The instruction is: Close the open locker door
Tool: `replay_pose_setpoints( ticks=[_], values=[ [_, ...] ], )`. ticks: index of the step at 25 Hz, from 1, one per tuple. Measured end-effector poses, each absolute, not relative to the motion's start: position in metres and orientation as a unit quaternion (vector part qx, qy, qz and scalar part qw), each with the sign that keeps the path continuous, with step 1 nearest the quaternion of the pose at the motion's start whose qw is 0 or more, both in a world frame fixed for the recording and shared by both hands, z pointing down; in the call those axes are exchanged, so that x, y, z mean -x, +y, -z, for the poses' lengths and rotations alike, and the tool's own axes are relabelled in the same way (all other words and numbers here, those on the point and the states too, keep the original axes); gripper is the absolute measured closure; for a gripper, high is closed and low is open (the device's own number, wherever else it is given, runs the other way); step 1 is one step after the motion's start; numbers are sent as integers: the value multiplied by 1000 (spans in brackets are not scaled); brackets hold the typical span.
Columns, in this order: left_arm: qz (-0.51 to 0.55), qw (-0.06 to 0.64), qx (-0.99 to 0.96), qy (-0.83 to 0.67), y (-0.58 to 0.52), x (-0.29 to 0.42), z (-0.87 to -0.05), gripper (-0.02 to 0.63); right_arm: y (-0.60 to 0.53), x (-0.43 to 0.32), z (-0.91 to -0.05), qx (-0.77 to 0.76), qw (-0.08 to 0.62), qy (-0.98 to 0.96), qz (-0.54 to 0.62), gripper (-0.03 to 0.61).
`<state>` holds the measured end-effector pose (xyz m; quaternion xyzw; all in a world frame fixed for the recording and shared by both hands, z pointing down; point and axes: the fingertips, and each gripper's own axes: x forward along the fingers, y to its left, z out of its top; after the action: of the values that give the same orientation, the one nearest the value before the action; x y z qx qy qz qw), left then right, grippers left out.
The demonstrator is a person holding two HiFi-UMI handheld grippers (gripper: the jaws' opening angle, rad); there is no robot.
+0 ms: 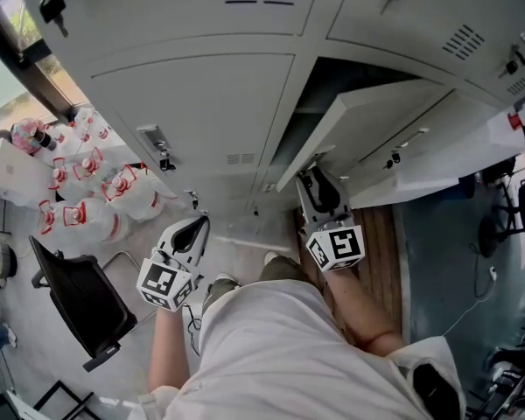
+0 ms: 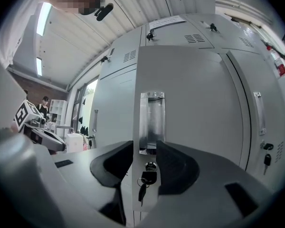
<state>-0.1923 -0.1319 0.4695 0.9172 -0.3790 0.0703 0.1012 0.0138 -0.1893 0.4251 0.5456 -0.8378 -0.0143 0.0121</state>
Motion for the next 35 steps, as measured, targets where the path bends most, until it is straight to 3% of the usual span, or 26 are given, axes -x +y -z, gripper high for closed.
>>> replay_pose_setpoints(
  ticks=[35],
  values=[
    [-63,118,-865,-484,-144,195,-474,611,-257,-9,-423,-466,6,-884,24,471]
  ],
)
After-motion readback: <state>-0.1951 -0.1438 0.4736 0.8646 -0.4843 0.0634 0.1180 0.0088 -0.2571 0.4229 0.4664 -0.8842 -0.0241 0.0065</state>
